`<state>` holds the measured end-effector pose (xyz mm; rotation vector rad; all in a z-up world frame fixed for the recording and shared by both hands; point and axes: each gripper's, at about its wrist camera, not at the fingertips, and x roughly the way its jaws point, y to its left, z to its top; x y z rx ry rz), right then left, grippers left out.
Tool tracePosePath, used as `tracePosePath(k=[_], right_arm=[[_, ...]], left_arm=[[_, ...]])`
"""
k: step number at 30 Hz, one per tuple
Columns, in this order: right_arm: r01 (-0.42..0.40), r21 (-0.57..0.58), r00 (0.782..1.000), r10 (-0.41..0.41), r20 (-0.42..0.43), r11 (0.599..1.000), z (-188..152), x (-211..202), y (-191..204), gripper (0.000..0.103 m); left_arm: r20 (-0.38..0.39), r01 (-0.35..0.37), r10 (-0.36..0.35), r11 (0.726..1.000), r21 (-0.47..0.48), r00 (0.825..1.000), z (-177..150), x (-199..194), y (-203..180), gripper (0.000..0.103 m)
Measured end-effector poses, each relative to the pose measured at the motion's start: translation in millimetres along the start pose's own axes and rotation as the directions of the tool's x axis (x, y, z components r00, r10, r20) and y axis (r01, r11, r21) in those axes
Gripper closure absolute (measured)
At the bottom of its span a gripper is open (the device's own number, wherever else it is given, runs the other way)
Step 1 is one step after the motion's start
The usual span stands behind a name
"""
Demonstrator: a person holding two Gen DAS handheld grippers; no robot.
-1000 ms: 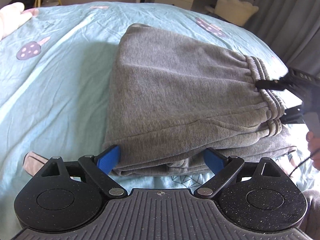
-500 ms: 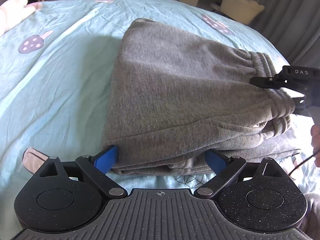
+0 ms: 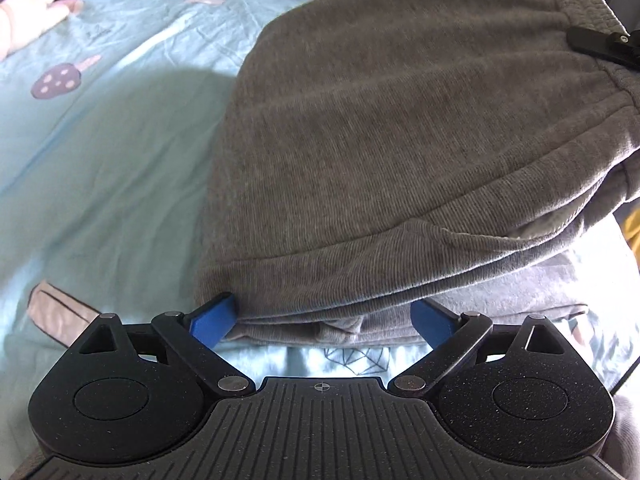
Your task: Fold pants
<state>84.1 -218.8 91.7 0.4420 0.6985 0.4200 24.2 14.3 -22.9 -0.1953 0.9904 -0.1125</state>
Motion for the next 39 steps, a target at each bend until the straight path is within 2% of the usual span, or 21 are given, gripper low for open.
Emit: tracePosePath(k=[1, 6, 10, 13, 15, 18, 21, 22, 23, 24, 25, 27, 28, 29, 32, 34, 37, 39], right_arm=[[0.010, -0.005, 1.000, -0.010, 0.001, 1.000, -1, -1, -1, 0.067], [0.057, -0.018, 0.998, -0.057, 0.008, 0.998, -4, -9, -9, 0.067], [0.072, -0.015, 0.997, -0.072, 0.014, 0.997, -5, -13, -16, 0.067], [0.083, -0.014, 0.996, -0.082, 0.034, 0.996, -5, -19, -24, 0.067], [0.092, 0.005, 0.995, -0.092, 0.044, 0.996, -5, -23, -34, 0.067], [0.131, 0.033, 0.991, -0.133, 0.032, 0.991, -11, -22, -52, 0.067], [0.192, 0.017, 0.981, -0.192, -0.014, 0.981, -25, -10, -72, 0.066], [0.211, 0.019, 0.977, -0.210, -0.044, 0.977, -29, -4, -79, 0.063], [0.262, 0.016, 0.962, -0.259, -0.087, 0.965, -34, 3, -86, 0.056], [0.320, 0.000, 0.942, -0.318, -0.112, 0.947, -38, 6, -90, 0.054], [0.368, -0.017, 0.924, -0.368, -0.103, 0.929, -41, 5, -93, 0.051], [0.386, -0.028, 0.920, -0.387, -0.067, 0.922, -46, -6, -94, 0.043], [0.383, -0.021, 0.923, -0.383, -0.047, 0.924, -48, -13, -92, 0.037], [0.379, -0.018, 0.925, -0.379, -0.031, 0.925, -52, -19, -89, 0.035], [0.386, -0.089, 0.922, -0.385, 0.031, 0.918, -62, -30, -67, 0.035], [0.393, -0.177, 0.920, -0.384, 0.081, 0.902, -68, -29, -48, 0.035], [0.405, -0.283, 0.914, -0.388, 0.116, 0.870, -77, -19, -25, 0.035], [0.388, -0.331, 0.921, -0.372, 0.112, 0.860, -83, -9, -15, 0.035]], left_arm=[[0.013, -0.005, 0.005, 1.000, -0.010, 1.000, 0, -3, 2, 0.018], [0.052, 0.051, -0.046, 0.995, -0.090, 0.998, 3, -14, 17, 0.031], [0.067, 0.037, -0.034, 0.998, -0.048, 0.997, 3, -19, 10, 0.039], [0.101, 0.045, -0.047, 0.999, 0.024, 0.994, 0, -26, -2, 0.041], [0.101, 0.062, -0.068, 0.996, 0.063, 0.993, -2, -26, -9, 0.041], [0.051, 0.099, -0.105, 0.990, 0.103, 0.993, 0, -14, -15, 0.037], [0.020, 0.150, -0.153, 0.983, 0.105, 0.988, 2, -9, -14, 0.031], [0.016, 0.174, -0.176, 0.980, 0.097, 0.984, 4, -10, -12, 0.027], [0.008, 0.194, -0.196, 0.977, 0.086, 0.981, 5, -12, -9, 0.027], [0.000, 0.215, -0.216, 0.974, 0.075, 0.976, 7, -14, -6, 0.026], [-0.005, 0.235, -0.236, 0.970, 0.062, 0.972, 9, -19, -3, 0.026], [0.017, 0.262, -0.263, 0.965, 0.022, 0.965, 14, -32, 5, 0.022], [0.042, 0.259, -0.259, 0.966, -0.001, 0.965, 18, -37, 10, 0.018], [0.063, 0.243, -0.241, 0.970, -0.020, 0.968, 20, -40, 11, 0.017], [0.114, 0.175, -0.167, 0.983, -0.060, 0.979, 31, -42, 16, 0.014], [0.094, 0.096, -0.088, 0.992, -0.080, 0.992, 37, -31, 13, 0.014], [0.104, 0.019, -0.014, 0.999, -0.050, 0.994, 40, -15, 6, 0.014], [0.091, -0.014, 0.017, 0.999, -0.031, 0.996, 39, -7, 0, 0.014]])
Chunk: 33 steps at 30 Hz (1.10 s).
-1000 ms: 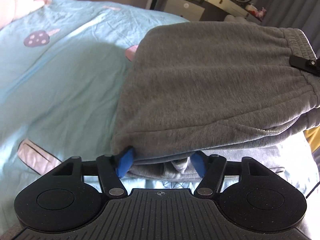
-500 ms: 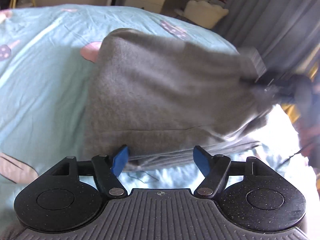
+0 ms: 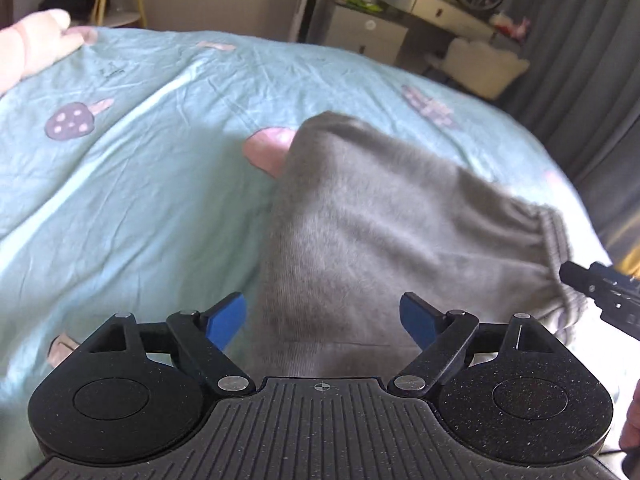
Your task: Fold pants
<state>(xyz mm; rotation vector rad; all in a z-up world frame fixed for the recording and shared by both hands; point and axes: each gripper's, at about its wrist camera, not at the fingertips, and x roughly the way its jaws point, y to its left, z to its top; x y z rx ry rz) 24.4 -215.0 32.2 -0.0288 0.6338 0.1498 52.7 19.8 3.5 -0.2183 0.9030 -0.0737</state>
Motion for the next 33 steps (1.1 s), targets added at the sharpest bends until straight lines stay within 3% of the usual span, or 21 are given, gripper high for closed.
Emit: tracePosePath(k=[4, 9, 18, 21, 25, 30, 33], right_arm=[[-0.043, -0.086, 0.999, 0.041, -0.016, 0.995, -6, 9, 26, 0.045], [-0.065, -0.090, 0.995, 0.058, -0.080, 0.994, -15, 27, 36, 0.052], [-0.111, -0.094, 0.983, 0.095, -0.158, 0.989, -36, 27, 31, 0.053], [-0.124, -0.055, 0.982, 0.114, -0.150, 0.991, -25, 23, 27, 0.053], [-0.114, -0.008, 0.990, 0.113, -0.087, 0.993, 5, 28, 19, 0.053], [-0.053, 0.032, 0.995, 0.055, -0.081, 0.998, 39, 66, 10, 0.054], [-0.035, 0.034, 0.995, 0.038, -0.094, 0.999, 48, 92, 7, 0.054]], left_arm=[[-0.031, -0.023, 0.024, 0.999, 0.040, 0.999, -9, 6, -4, 0.015], [-0.039, -0.024, 0.025, 0.999, 0.046, 0.999, -15, 10, -2, 0.015], [-0.091, -0.015, 0.025, 0.994, 0.105, 0.996, -22, 16, -3, 0.014], [-0.083, 0.002, 0.006, 0.996, 0.094, 0.997, -16, 9, -2, 0.015], [-0.018, 0.036, -0.034, 0.995, 0.098, 0.999, 3, 5, -2, 0.015], [-0.005, -0.008, 0.008, 0.996, 0.094, 1.000, 42, 31, -9, 0.015], [0.046, 0.008, -0.012, 0.995, 0.097, 0.999, 61, 49, -17, 0.012]])
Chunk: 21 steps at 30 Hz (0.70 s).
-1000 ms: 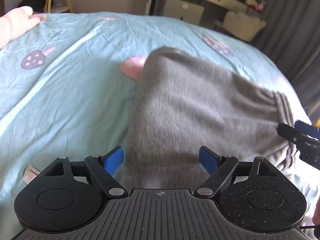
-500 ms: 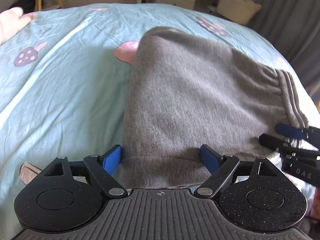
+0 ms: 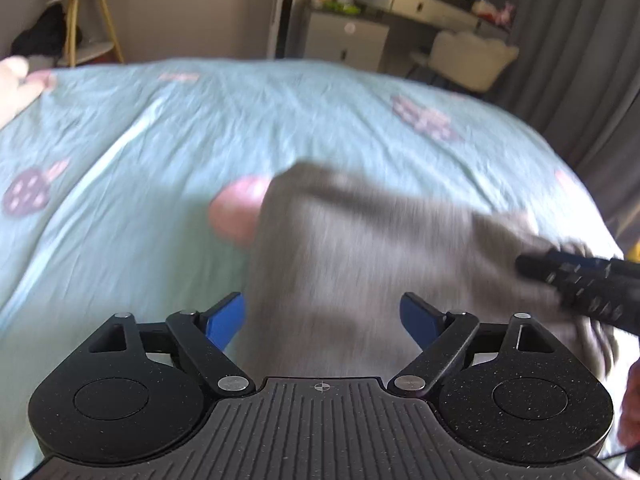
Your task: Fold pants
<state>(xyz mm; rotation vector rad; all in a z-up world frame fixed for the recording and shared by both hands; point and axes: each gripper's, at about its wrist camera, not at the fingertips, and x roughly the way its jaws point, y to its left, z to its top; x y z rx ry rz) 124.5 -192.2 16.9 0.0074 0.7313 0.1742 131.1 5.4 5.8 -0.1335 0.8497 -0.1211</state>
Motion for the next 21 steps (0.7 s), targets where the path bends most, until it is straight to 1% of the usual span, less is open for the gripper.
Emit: tracePosePath(k=[3, 5, 6, 7, 8, 9, 10, 11, 13, 14, 16, 17, 19, 20, 21], right_arm=[[0.025, -0.044, 1.000, -0.026, -0.015, 0.999, 4, 24, -1, 0.056], [0.023, -0.046, 0.999, -0.025, -0.041, 0.999, 5, 39, -6, 0.058], [0.026, -0.049, 0.998, -0.029, -0.048, 0.998, 5, 46, -9, 0.058], [0.021, -0.046, 0.998, -0.024, -0.053, 0.999, 4, 52, -12, 0.058], [0.010, -0.036, 0.998, -0.013, -0.060, 0.999, 5, 54, -14, 0.058], [-0.004, -0.022, 0.998, 0.003, -0.063, 1.000, 5, 53, -16, 0.058], [-0.024, -0.010, 0.998, 0.024, -0.064, 1.000, 7, 49, -19, 0.056], [-0.046, 0.004, 0.997, 0.046, -0.060, 0.999, 7, 43, -22, 0.055], [-0.084, 0.044, 0.996, 0.086, -0.033, 0.995, 6, 24, -32, 0.054], [-0.106, 0.065, 0.994, 0.107, -0.016, 0.992, 3, 13, -38, 0.050], [-0.162, 0.119, 0.987, 0.162, 0.011, 0.980, -4, -11, -53, 0.044], [-0.147, 0.136, 0.989, 0.147, 0.013, 0.980, -8, -22, -59, 0.026], [-0.102, 0.156, 0.995, 0.101, 0.016, 0.982, -17, -38, -70, 0.006], [-0.111, 0.176, 0.994, 0.111, 0.014, 0.978, -22, -43, -78, 0.006], [-0.137, 0.216, 0.990, 0.143, -0.012, 0.967, -28, -42, -89, 0.006]], left_arm=[[0.011, -0.022, 0.022, 0.999, 0.025, 1.000, 9, 27, -5, 0.011], [0.017, -0.058, 0.057, 0.997, 0.044, 0.998, 7, 45, -7, 0.007], [0.014, -0.064, 0.063, 0.996, 0.055, 0.998, 4, 53, -6, 0.005], [-0.007, -0.062, 0.062, 0.996, 0.058, 0.998, 1, 63, -2, 0.003], [-0.020, -0.057, 0.058, 0.998, 0.033, 0.998, -3, 68, 2, 0.001], [-0.019, -0.041, 0.041, 0.999, -0.019, 0.999, -6, 70, 11, 0.000], [-0.024, -0.013, 0.011, 0.998, -0.062, 1.000, -9, 68, 17, 0.000], [-0.031, 0.011, -0.014, 0.996, -0.085, 0.999, -10, 65, 23, 0.000], [-0.045, 0.044, -0.048, 0.996, -0.074, 0.998, -16, 54, 29, 0.000], [-0.061, 0.061, -0.064, 0.997, -0.050, 0.996, -20, 49, 31, 0.000], [-0.080, 0.094, -0.095, 0.996, -0.013, 0.992, -28, 38, 34, 0.001], [-0.103, 0.124, -0.125, 0.992, -0.015, 0.987, -30, 35, 36, 0.001], [-0.146, 0.177, -0.181, 0.984, -0.035, 0.973, -34, 30, 41, 0.001], [-0.153, 0.200, -0.204, 0.979, -0.045, 0.967, -36, 27, 43, 0.001], [-0.163, 0.223, -0.230, 0.973, -0.058, 0.959, -38, 26, 45, 0.001]])
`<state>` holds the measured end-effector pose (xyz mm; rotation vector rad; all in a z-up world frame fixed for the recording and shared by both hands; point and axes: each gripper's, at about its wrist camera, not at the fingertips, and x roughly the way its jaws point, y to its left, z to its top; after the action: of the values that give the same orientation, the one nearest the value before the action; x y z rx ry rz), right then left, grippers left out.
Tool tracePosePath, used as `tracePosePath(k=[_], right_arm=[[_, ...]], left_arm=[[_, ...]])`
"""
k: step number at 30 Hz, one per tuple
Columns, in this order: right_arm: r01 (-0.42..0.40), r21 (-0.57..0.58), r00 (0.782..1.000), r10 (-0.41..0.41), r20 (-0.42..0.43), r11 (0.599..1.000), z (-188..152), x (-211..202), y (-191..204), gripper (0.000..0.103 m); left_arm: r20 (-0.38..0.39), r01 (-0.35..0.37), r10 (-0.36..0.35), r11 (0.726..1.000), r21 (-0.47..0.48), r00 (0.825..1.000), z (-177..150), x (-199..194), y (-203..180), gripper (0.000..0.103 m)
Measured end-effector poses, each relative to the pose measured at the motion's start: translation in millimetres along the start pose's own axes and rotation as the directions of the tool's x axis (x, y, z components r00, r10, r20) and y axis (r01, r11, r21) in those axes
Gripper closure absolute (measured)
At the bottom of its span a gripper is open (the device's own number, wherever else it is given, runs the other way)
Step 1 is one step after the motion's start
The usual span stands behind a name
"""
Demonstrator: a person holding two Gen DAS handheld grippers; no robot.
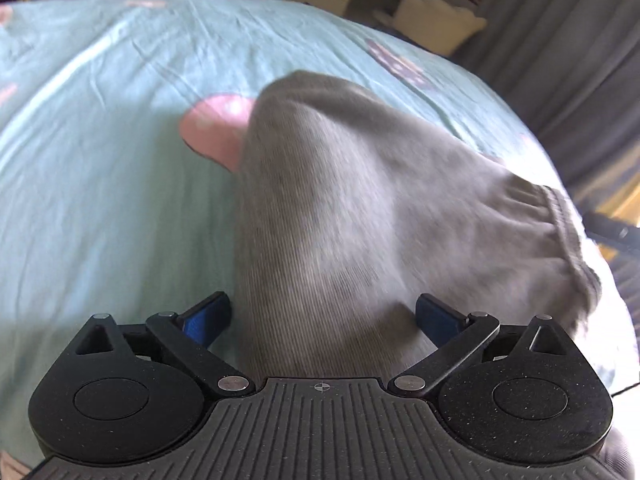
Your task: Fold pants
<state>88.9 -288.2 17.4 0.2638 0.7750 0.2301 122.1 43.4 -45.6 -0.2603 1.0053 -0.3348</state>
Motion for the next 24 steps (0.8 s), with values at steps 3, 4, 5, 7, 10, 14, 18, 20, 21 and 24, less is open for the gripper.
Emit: tracePosePath(k=[3, 4, 5, 7, 10, 14, 18, 20, 21, 24], right_arm=[[-0.040, 0.145, 0.991, 0.057, -0.120, 0.989, -12, 13, -36, 0.006], [-0.057, 0.191, 0.986, 0.086, -0.146, 0.980, -15, 19, -46, 0.006], [-0.067, 0.248, 0.981, 0.109, -0.161, 0.966, -19, 25, -56, 0.007], [-0.117, 0.337, 0.970, 0.180, -0.165, 0.934, -23, 35, -70, 0.007], [-0.166, 0.402, 0.961, 0.240, -0.141, 0.900, -22, 48, -77, 0.007], [-0.223, 0.447, 0.940, 0.312, -0.135, 0.866, -17, 71, -81, 0.007], [-0.219, 0.426, 0.940, 0.307, -0.147, 0.878, -6, 84, -72, 0.007], [-0.213, 0.405, 0.945, 0.293, -0.145, 0.889, -3, 87, -66, 0.012], [-0.198, 0.391, 0.950, 0.274, -0.149, 0.899, -3, 86, -63, 0.015], [-0.165, 0.333, 0.959, 0.230, -0.163, 0.928, -2, 83, -55, 0.029]], left_arm=[[-0.025, 0.094, -0.096, 0.993, -0.075, 0.995, -1, 2, 10, 0.001], [-0.031, 0.123, -0.127, 0.987, -0.106, 0.991, 0, 4, 14, 0.001], [-0.029, 0.141, -0.146, 0.981, -0.134, 0.989, 0, 5, 17, 0.001], [-0.035, 0.175, -0.184, 0.970, -0.172, 0.982, 3, 10, 23, 0.001], [-0.042, 0.203, -0.216, 0.959, -0.198, 0.976, 8, 16, 27, 0.001], [-0.047, 0.233, -0.250, 0.943, -0.239, 0.967, 22, 31, 29, 0.001], [-0.070, 0.193, -0.210, 0.961, -0.201, 0.975, 35, 47, 17, 0.001], [-0.072, 0.167, -0.177, 0.977, -0.130, 0.982, 40, 50, 4, 0.002], [-0.073, 0.155, -0.164, 0.981, -0.115, 0.984, 40, 52, 0, 0.007], [-0.057, 0.131, -0.139, 0.983, -0.128, 0.989, 41, 50, 1, 0.028]])
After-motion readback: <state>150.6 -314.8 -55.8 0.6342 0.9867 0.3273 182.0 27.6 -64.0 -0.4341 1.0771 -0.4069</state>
